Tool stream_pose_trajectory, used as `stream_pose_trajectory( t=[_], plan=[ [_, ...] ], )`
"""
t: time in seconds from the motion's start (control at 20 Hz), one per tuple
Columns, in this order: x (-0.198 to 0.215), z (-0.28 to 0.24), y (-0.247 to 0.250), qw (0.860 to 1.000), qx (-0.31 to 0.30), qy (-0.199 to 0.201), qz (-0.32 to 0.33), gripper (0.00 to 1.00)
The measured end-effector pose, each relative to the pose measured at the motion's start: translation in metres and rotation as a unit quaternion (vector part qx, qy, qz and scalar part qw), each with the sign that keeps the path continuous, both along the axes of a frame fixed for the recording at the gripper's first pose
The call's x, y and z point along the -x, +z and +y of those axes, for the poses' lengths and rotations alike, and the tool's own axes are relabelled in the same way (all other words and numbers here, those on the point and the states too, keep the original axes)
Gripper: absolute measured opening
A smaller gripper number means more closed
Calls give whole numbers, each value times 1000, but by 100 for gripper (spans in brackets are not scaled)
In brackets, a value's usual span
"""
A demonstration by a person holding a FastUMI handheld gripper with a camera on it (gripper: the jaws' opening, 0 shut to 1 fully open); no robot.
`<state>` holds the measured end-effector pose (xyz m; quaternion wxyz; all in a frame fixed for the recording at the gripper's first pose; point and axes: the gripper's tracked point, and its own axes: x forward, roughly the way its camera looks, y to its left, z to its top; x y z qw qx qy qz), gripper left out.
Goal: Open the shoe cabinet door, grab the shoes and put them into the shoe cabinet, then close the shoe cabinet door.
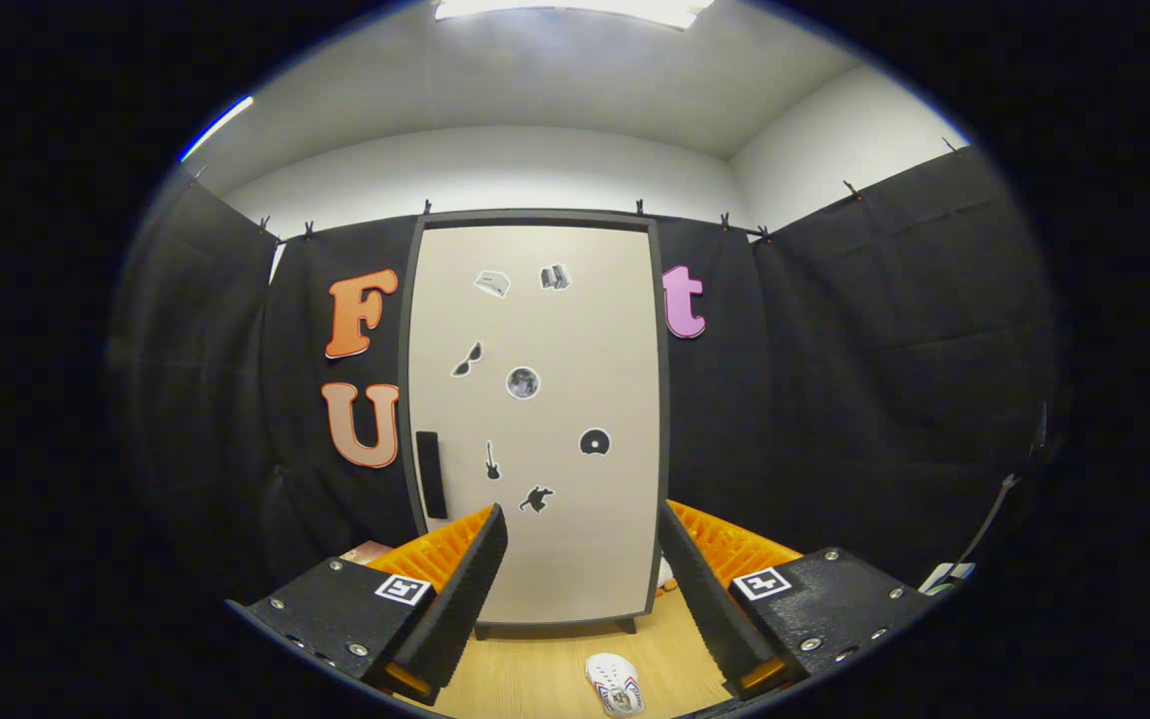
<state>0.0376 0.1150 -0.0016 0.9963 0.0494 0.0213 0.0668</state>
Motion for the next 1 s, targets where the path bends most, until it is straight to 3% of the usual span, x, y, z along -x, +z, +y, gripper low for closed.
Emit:
stream_pose_trajectory(
  t=[0.6, 1.0],
  plan=[
    [-100, 146, -17, 998, 3, 64, 21, 94],
    [-174, 194, -51, 997, 12, 55, 60, 94]
  ],
)
